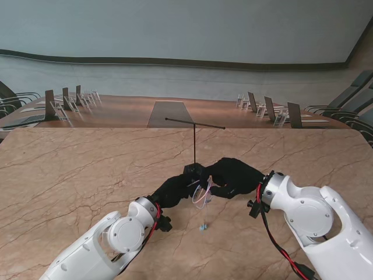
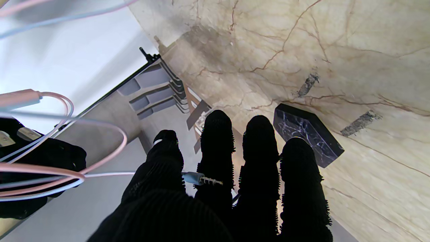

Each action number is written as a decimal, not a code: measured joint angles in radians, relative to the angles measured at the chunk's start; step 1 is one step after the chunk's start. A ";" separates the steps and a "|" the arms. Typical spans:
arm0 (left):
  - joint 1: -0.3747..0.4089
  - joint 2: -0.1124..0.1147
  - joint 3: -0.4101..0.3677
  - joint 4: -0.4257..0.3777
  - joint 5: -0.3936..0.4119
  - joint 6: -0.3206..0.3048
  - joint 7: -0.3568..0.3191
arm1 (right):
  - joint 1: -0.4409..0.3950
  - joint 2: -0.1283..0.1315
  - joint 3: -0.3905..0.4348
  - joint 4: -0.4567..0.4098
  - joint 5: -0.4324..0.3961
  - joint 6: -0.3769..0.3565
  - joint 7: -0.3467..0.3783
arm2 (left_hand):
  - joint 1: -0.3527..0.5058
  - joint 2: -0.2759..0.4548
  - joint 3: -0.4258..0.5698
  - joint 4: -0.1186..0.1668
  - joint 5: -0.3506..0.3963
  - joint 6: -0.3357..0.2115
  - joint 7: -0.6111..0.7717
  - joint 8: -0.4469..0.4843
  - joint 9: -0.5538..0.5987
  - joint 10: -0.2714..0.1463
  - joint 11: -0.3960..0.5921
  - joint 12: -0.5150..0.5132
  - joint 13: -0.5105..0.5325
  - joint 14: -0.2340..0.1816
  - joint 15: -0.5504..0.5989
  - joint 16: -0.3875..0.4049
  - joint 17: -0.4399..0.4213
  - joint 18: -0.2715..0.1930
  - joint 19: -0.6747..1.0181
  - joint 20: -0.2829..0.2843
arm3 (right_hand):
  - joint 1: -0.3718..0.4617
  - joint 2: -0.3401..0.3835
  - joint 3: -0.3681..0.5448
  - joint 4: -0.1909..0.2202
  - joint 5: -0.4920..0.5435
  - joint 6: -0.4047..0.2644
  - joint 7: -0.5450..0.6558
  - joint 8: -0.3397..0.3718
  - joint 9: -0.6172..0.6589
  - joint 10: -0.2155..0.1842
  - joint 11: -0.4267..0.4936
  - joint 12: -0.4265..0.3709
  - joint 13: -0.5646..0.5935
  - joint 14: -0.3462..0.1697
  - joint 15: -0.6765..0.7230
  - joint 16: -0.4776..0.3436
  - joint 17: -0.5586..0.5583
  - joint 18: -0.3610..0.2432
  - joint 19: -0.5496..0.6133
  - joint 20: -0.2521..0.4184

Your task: Take the wired earphone off the rack, coil the cable and place them on the table

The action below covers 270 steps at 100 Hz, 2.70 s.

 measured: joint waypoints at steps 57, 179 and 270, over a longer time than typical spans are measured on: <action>-0.071 -0.006 0.043 0.016 -0.036 -0.006 -0.056 | 0.067 0.018 -0.050 0.047 0.091 -0.017 0.091 | 0.010 -0.085 -0.027 0.001 -0.015 0.043 0.038 -0.247 -0.081 -0.002 -0.114 0.043 -0.097 -0.005 -0.164 -0.086 -0.097 -0.033 -0.107 -0.095 | 0.000 0.000 0.014 0.033 -0.010 0.025 0.032 -0.010 0.017 -0.001 -0.036 -0.057 0.009 0.006 0.000 -0.112 0.012 0.010 0.002 -0.051; -0.079 0.022 -0.008 -0.017 0.053 -0.062 -0.097 | 0.090 0.029 -0.050 0.067 0.095 0.020 0.163 | -0.032 -0.125 -0.028 0.001 0.112 -0.021 -0.097 -0.071 -0.261 -0.013 -0.113 0.326 -0.302 -0.068 -0.124 0.076 -0.237 -0.107 -0.267 -0.101 | 0.000 0.000 0.011 0.043 -0.011 0.025 0.032 -0.010 0.013 -0.001 -0.037 -0.092 0.009 0.006 -0.002 -0.125 0.012 0.011 0.002 -0.075; -0.090 0.042 -0.030 -0.042 0.102 -0.076 -0.115 | 0.067 0.035 -0.018 0.045 0.083 0.032 0.196 | -0.003 -0.154 -0.014 0.001 0.095 0.020 -0.089 0.028 -0.064 -0.049 0.229 0.329 -0.114 -0.086 0.172 0.254 -0.141 -0.094 -0.067 0.072 | 0.000 0.000 0.004 0.055 -0.013 0.025 0.032 -0.009 -0.052 0.013 -0.034 -0.106 -0.027 0.013 -0.014 -0.125 -0.013 0.011 -0.001 -0.092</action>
